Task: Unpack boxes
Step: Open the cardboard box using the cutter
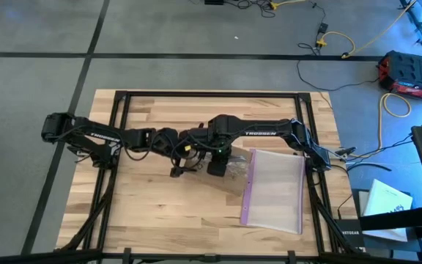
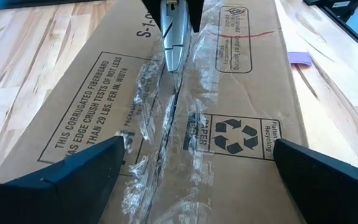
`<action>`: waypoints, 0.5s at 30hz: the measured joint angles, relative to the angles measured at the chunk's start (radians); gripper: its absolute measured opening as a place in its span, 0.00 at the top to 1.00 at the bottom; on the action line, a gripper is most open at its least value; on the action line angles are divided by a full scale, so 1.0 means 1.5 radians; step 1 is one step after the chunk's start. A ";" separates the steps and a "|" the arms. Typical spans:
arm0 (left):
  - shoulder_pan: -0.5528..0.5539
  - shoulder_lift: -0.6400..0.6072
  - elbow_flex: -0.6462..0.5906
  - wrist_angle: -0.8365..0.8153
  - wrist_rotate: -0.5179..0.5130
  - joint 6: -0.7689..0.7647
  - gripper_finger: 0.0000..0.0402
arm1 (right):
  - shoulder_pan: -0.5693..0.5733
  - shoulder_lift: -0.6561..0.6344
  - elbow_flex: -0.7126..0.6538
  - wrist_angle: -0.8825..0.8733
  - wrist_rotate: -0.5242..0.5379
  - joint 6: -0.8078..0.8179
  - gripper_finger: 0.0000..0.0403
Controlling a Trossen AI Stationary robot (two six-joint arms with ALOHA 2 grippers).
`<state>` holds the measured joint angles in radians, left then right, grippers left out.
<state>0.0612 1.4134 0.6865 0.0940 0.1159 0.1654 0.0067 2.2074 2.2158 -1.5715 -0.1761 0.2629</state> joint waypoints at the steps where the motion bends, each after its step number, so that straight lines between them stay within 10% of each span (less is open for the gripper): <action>1: 0.004 -0.001 0.000 -0.004 0.002 0.000 0.00 | 0.000 0.000 0.000 0.000 0.000 0.001 0.86; 15: 0.013 -0.002 0.001 -0.016 0.008 0.000 0.00 | 0.000 0.000 0.000 0.000 0.008 0.024 0.86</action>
<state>0.0811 1.4109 0.6876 0.0704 0.1276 0.1660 0.0063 2.2074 2.2156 -1.5709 -0.1641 0.2983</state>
